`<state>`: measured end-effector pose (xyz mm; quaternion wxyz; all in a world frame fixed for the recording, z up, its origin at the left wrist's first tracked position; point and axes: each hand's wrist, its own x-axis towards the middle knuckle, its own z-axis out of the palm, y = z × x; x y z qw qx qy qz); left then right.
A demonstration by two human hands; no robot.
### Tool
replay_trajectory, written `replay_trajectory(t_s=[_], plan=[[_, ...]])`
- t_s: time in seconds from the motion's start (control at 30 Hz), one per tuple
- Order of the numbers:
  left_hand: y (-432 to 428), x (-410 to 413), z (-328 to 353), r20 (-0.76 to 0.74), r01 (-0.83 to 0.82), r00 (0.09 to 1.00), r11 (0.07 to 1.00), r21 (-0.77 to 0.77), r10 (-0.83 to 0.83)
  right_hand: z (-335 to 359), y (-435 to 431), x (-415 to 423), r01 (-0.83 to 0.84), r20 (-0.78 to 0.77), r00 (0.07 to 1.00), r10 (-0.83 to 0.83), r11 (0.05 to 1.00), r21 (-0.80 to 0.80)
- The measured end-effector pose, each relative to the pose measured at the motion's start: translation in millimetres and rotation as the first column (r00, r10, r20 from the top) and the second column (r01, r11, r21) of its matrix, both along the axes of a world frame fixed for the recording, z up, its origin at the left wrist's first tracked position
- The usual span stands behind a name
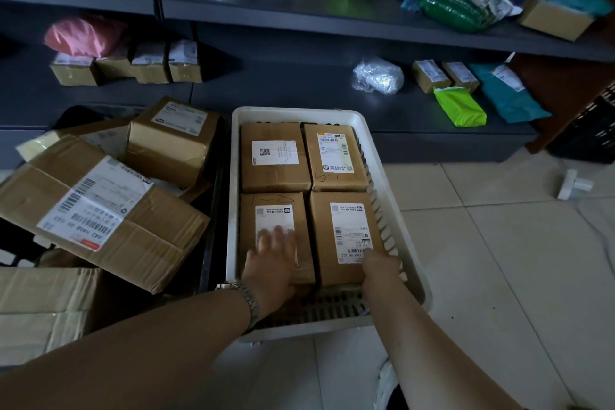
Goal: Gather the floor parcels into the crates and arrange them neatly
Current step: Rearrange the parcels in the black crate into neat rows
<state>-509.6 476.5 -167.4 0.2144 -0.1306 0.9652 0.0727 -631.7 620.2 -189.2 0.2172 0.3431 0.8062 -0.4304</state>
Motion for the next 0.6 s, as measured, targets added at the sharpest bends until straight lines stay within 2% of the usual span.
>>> replay_trajectory(t_s=[0.1,0.2,0.33,0.47,0.6], plan=[[-11,-3,-3,0.013,0.12,0.993,0.992,-0.045,-0.12,6,-2,2,-0.211,0.029,0.977,0.209,0.966,0.148],[-15,-7,3,0.031,0.212,0.977,0.973,-0.086,-0.21,11,-3,8,-0.261,0.047,0.965,0.257,0.939,0.224],[-28,-5,24,-0.021,0.246,0.969,0.968,-0.046,-0.247,19,-14,25,-0.325,-0.107,0.914,0.392,0.863,0.387],[-57,13,50,-0.083,0.184,0.978,0.98,-0.068,-0.19,39,-53,35,-0.419,-0.207,0.848,0.487,0.857,0.301],[-96,52,63,-0.206,-0.05,0.978,0.995,-0.081,0.032,66,-109,56,-0.621,-0.24,0.726,0.644,0.765,0.174]])
